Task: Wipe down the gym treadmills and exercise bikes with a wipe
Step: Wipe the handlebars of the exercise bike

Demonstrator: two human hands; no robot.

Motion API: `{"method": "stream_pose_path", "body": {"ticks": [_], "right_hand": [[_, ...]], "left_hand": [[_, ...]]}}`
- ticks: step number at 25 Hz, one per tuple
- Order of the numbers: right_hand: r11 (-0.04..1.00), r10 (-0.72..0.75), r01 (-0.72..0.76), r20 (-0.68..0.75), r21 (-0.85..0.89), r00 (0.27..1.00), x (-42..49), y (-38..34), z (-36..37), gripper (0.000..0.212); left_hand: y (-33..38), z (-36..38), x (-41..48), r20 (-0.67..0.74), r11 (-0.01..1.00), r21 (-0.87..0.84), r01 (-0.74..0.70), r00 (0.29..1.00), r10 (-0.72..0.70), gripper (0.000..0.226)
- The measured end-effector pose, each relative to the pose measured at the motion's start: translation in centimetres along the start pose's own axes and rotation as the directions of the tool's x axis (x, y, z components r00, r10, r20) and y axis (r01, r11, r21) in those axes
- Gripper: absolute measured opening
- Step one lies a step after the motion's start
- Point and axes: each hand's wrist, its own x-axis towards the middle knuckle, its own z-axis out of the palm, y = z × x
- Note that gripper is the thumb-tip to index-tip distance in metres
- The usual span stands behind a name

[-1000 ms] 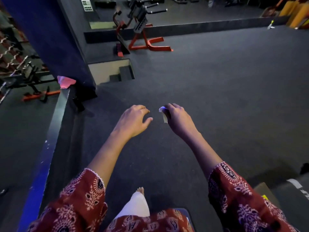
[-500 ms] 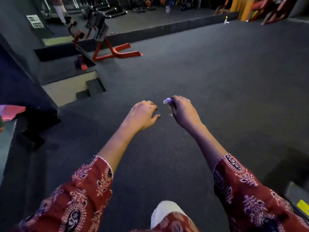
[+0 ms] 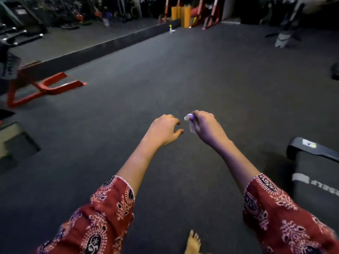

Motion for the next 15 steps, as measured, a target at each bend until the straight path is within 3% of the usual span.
{"method": "stream_pose_path", "body": {"ticks": [5, 9, 15], "right_hand": [[0.997, 0.079, -0.082, -0.131, -0.013, 0.988, 13.6, 12.2, -4.9, 0.028], [0.991, 0.132, -0.135, -0.130, -0.020, 0.983, 22.3, 20.3, -5.5, 0.030], [0.964, 0.248, -0.261, -0.170, -0.057, 0.954, 37.5, 33.9, -7.9, 0.028]], "left_hand": [[3.4, 0.0, 18.0, -0.025, 0.990, -0.038, -0.133, 0.991, 0.132, 0.043], [3.6, 2.2, 30.8, 0.052, 0.981, 0.019, -0.196, 0.980, 0.194, 0.043], [5.5, 3.5, 53.7, 0.038, 0.937, -0.002, -0.349, 0.936, 0.349, 0.043]]}}
